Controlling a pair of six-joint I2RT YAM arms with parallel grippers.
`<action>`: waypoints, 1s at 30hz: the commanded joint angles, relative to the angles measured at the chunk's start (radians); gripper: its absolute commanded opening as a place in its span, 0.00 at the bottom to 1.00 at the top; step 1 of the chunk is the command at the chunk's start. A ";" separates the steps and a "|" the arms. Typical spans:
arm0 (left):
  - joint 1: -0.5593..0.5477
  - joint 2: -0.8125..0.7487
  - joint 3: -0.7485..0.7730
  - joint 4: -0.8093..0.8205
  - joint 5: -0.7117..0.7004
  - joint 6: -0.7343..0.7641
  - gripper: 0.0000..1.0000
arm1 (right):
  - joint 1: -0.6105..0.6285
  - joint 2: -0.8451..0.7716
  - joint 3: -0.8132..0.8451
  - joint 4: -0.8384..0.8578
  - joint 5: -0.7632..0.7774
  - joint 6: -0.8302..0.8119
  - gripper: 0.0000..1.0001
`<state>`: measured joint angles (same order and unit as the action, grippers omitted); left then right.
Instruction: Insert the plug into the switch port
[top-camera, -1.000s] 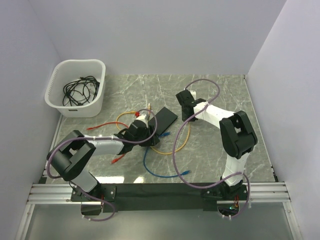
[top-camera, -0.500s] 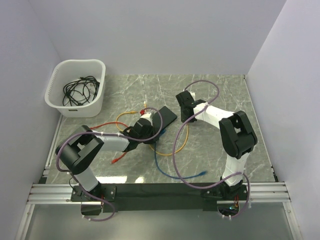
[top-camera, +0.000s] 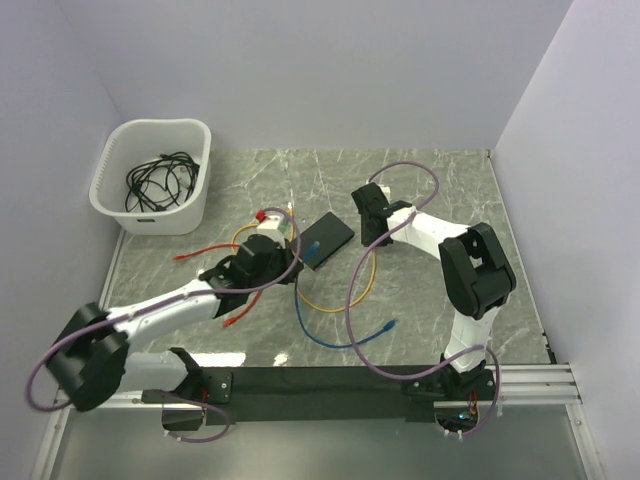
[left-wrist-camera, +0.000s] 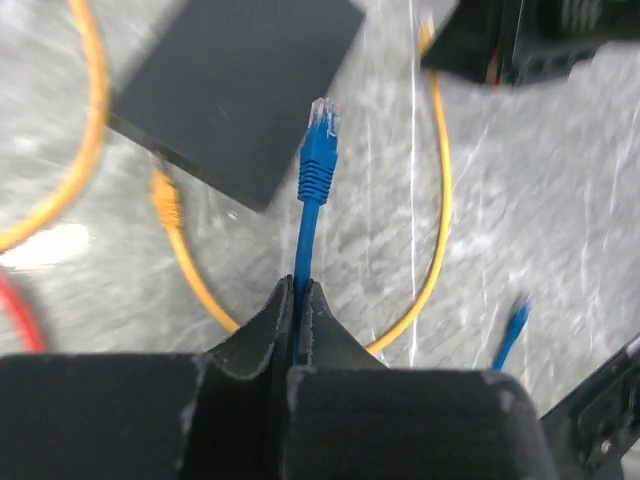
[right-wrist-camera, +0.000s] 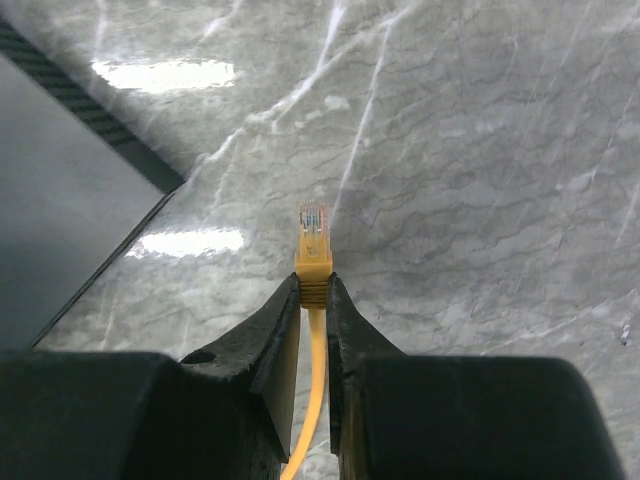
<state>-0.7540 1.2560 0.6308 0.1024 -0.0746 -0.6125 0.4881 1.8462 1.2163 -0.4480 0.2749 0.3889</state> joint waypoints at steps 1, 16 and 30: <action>0.037 -0.099 -0.011 -0.099 -0.131 0.008 0.02 | 0.027 -0.070 -0.009 0.026 0.004 0.011 0.00; 0.335 -0.066 -0.056 0.046 0.007 -0.017 0.95 | 0.165 -0.160 -0.064 0.029 -0.095 -0.007 0.00; 0.343 0.465 0.237 0.468 0.372 0.034 0.89 | 0.210 -0.071 -0.100 0.124 -0.338 -0.070 0.00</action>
<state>-0.4137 1.6672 0.8185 0.4519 0.1886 -0.6014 0.6899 1.7576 1.1358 -0.3565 -0.0254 0.3424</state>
